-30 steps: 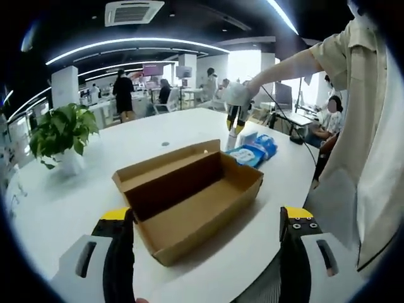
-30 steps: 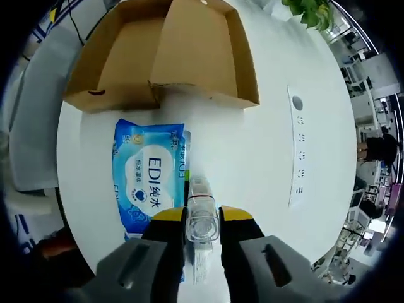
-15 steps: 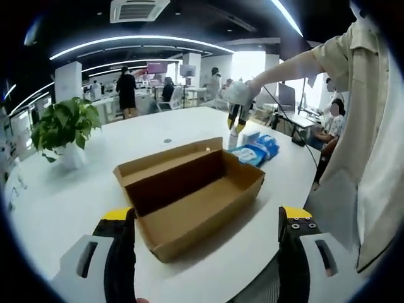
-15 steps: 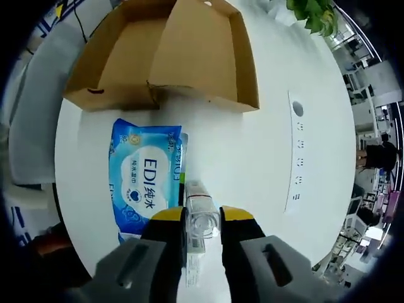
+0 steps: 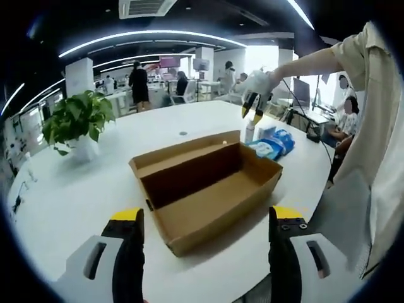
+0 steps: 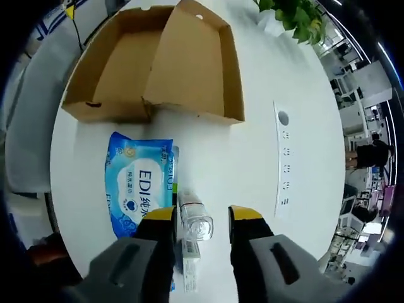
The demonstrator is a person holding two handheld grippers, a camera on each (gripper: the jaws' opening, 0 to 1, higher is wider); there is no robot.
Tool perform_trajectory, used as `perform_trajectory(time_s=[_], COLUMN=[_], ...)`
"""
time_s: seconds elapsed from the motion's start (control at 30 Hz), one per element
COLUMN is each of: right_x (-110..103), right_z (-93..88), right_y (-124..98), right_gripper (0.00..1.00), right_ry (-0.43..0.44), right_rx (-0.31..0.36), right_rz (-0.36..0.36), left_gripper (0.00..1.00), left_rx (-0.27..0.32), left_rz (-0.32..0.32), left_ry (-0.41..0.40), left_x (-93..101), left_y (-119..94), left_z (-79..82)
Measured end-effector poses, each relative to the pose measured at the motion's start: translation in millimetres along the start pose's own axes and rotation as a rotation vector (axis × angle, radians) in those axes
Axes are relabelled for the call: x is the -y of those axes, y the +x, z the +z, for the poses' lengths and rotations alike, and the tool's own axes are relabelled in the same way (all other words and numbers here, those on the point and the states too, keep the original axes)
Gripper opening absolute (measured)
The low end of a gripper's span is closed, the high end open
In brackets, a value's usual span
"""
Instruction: Operate the shoe box by opening the lid, removing the specified soft item, and placing it in the target area until the item is outside and the box remains undamaged.
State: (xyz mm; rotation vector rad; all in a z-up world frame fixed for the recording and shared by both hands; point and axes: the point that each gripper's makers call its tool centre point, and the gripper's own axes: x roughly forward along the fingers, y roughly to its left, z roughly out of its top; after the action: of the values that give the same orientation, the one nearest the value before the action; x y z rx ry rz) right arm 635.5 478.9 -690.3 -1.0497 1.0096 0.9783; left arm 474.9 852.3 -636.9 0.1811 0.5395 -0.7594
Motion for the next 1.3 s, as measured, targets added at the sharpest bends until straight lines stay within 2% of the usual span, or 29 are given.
perform_trajectory(time_s=[0.03,0.13,0.23,0.5,0.57,0.77,0.9,1.0,1.13,1.3], right_x=[-2.0,-9.7,-14.3,-12.6,-9.4,-1.8,7.6,12.7,18.0,21.9], right_z=[3.2,26.0,40.0,65.8,70.3,76.5,82.7,86.0,88.7,90.2], right_y=[-1.9,-10.1,-16.7,-23.0,-21.6,-13.1,-1.4,6.4,18.7,31.2], right_gripper=[0.32,0.33,0.33,0.30,0.29,0.28,0.27,0.26,0.24,0.23], right_ry=[0.005,0.077,0.142,0.345,0.397,0.496,0.627,0.677,0.779,0.861], right_rx=[0.010,0.105,0.156,0.254,0.272,0.286,0.308,0.317,0.323,0.321], right_rz=[0.000,-0.006,-0.006,-0.018,-0.027,-0.042,-0.058,-0.066,-0.070,-0.063], left_gripper=[0.79,0.72,0.67,0.48,0.44,0.35,0.29,0.23,0.17,0.10], left_rx=[-0.006,-0.028,-0.043,-0.076,-0.081,-0.108,-0.143,-0.139,-0.145,-0.163], left_rz=[0.008,0.036,0.059,0.126,0.126,0.155,0.184,0.193,0.201,0.200], left_ry=[-0.008,-0.014,-0.022,-0.079,-0.101,-0.142,-0.197,-0.271,-0.293,-0.351], left_x=[-2.4,-9.6,-15.2,-33.6,-36.1,-45.0,-53.5,-56.7,-59.7,-60.1], left_y=[0.3,1.2,2.8,9.9,12.5,18.3,22.8,26.1,29.4,34.9], left_z=[-1.3,-6.9,-10.9,-21.4,-24.3,-34.9,-46.8,-50.5,-51.5,-53.7])
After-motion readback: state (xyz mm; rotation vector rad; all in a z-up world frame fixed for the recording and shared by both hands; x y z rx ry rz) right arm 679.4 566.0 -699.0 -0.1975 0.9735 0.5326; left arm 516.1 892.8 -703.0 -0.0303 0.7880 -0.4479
